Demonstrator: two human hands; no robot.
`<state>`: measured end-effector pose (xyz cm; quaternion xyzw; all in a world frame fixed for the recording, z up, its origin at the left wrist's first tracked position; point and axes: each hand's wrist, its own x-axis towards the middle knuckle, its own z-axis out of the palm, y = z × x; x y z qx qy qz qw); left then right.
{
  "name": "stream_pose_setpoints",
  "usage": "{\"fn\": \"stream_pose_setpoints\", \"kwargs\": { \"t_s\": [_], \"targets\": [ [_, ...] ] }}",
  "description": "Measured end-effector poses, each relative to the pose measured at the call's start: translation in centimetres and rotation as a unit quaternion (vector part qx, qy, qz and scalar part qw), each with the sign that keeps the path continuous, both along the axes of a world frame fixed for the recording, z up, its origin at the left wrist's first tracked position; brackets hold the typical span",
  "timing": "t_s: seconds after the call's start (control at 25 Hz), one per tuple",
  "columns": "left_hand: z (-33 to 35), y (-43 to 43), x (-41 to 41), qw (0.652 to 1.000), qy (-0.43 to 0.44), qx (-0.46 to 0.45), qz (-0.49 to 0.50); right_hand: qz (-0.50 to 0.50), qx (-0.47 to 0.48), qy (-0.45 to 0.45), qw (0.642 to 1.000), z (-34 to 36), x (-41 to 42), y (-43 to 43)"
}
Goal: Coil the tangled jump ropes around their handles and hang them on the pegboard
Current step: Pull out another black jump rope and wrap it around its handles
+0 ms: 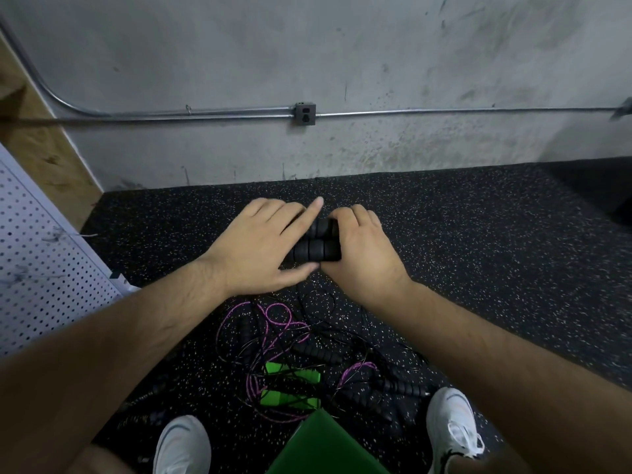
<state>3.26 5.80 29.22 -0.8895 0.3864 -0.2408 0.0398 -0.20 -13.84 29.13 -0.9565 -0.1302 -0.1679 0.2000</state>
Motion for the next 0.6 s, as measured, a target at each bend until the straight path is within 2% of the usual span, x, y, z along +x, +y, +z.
{"fn": "stream_pose_setpoints", "kwargs": {
  "t_s": [0.2,0.32,0.4,0.44,0.52,0.6],
  "targets": [
    [-0.1,-0.3,0.2,1.0,0.027,0.013,-0.008,0.005,-0.012,-0.013,1.0,0.2,-0.5,-0.1],
    [0.0,-0.5,0.3,0.996,0.09,-0.011,-0.008,-0.011,0.144,0.02,0.989,0.2,-0.7,-0.5],
    [0.7,-0.3,0.6,0.987,0.158,-0.033,0.025,-0.046,0.287,0.081,0.953,-0.6,0.0,-0.8],
    [1.0,-0.1,0.8,0.981,0.184,-0.045,0.038,-0.054,0.322,0.123,0.937,-1.3,0.5,-0.6],
    [1.4,0.2,1.2,0.97,0.224,-0.074,0.058,-0.022,0.295,0.216,0.93,-2.8,1.3,0.4],
    [1.3,0.4,1.4,0.961,0.247,-0.103,0.068,0.039,0.28,0.322,0.903,-3.8,1.3,3.0]
  ]
}}
